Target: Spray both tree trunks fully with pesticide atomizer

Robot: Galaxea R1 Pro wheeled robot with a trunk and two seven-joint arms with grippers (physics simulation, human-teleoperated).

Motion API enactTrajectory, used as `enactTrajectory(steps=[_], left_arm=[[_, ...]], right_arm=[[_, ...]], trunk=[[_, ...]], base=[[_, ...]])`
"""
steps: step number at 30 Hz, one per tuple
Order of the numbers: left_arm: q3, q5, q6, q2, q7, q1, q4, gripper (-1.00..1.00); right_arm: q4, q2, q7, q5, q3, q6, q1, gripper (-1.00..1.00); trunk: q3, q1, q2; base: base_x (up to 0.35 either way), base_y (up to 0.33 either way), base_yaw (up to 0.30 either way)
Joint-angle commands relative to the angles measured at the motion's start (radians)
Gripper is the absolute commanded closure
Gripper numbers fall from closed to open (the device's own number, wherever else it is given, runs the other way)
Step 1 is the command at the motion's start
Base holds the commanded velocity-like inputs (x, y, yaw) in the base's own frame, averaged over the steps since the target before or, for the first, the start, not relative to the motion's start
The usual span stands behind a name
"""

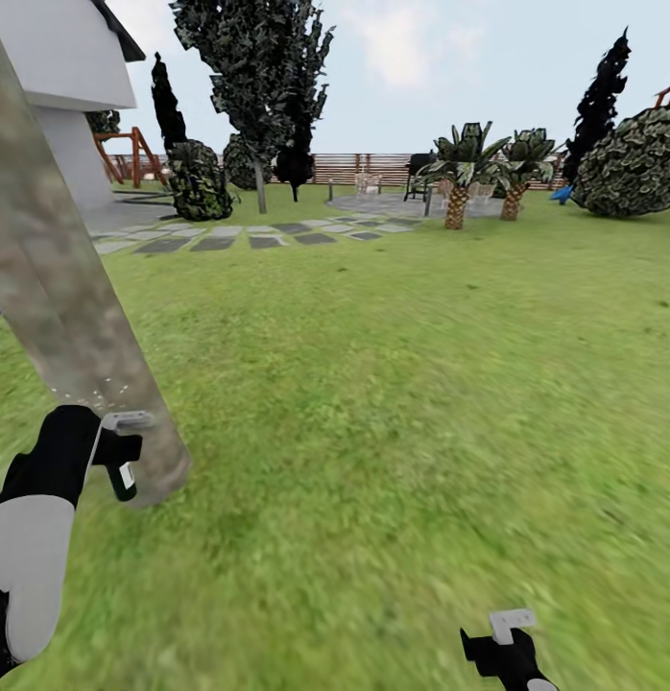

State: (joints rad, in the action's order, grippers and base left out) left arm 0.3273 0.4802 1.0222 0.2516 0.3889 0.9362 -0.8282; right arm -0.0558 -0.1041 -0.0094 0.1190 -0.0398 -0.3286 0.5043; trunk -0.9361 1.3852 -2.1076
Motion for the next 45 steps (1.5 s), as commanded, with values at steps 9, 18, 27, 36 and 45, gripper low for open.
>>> enactTrajectory(steps=[9,18,27,36,45], left_arm=[[0.001,0.011,0.003,0.0,0.01,-0.001,0.002,1.0],[0.002,0.011,0.003,0.005,0.01,0.0,0.003,1.0],[0.001,0.011,0.003,0.0,0.01,-0.008,0.004,1.0],[0.001,0.011,0.001,0.0,0.01,-0.014,0.007,1.0],[0.005,0.011,0.001,-0.002,0.01,-0.015,0.009,1.0]], right_arm=[[0.001,0.0,0.0,0.01,-0.005,-0.003,0.0,-1.0],[0.001,0.001,0.0,0.01,-0.005,-0.003,0.0,-1.0],[0.001,0.001,0.0,0.01,-0.005,-0.003,0.0,-1.0],[-0.001,0.003,0.0,0.01,-0.005,-0.003,0.0,-1.0],[-0.001,0.004,0.0,0.01,-0.005,-0.003,0.0,-1.0]], trunk=[[-0.001,0.0,0.0],[-0.001,0.0,0.0],[-0.001,0.0,0.0],[-0.001,0.0,0.0],[-0.001,0.0,0.0]], base=[[0.175,-0.244,0.277],[0.182,-0.24,0.277],[0.201,-0.223,0.24],[0.035,-0.265,0.036],[0.074,-0.272,0.234]])
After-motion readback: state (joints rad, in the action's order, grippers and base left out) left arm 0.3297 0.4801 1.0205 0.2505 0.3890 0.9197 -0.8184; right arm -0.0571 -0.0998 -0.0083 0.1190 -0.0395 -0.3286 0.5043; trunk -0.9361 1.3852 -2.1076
